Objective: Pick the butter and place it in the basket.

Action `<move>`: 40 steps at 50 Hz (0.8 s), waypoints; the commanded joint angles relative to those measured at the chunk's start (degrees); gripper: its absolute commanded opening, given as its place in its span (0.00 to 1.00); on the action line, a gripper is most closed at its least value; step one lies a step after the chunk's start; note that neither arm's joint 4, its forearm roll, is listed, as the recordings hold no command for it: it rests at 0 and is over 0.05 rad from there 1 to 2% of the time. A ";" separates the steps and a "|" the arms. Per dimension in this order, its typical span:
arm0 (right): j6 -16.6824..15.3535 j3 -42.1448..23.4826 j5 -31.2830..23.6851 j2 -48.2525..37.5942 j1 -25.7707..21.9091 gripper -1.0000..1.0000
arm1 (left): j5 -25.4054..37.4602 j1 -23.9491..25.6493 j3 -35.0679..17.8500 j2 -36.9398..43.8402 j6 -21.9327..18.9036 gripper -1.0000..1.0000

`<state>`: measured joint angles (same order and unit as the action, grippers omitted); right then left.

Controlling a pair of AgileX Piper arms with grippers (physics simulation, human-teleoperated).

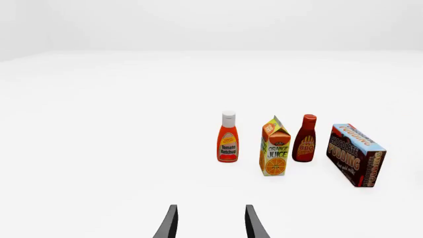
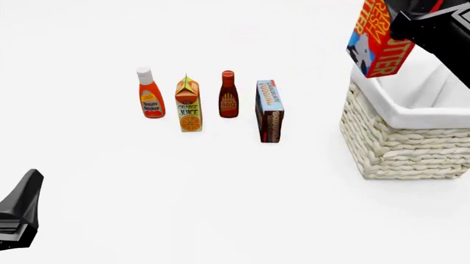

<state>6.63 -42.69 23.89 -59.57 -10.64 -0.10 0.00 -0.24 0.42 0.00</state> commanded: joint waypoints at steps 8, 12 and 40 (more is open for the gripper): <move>2.39 0.45 1.93 0.54 3.27 0.00 | 0.00 0.00 0.00 0.00 0.00 1.00; 2.64 0.95 2.06 0.94 3.99 0.00 | 0.00 0.00 0.00 0.00 0.00 1.00; 3.78 3.07 3.71 1.15 7.34 0.00 | 0.00 0.00 0.00 0.00 0.00 1.00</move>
<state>8.93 -39.11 26.55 -58.51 -4.37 -0.10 0.00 -0.24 0.42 0.00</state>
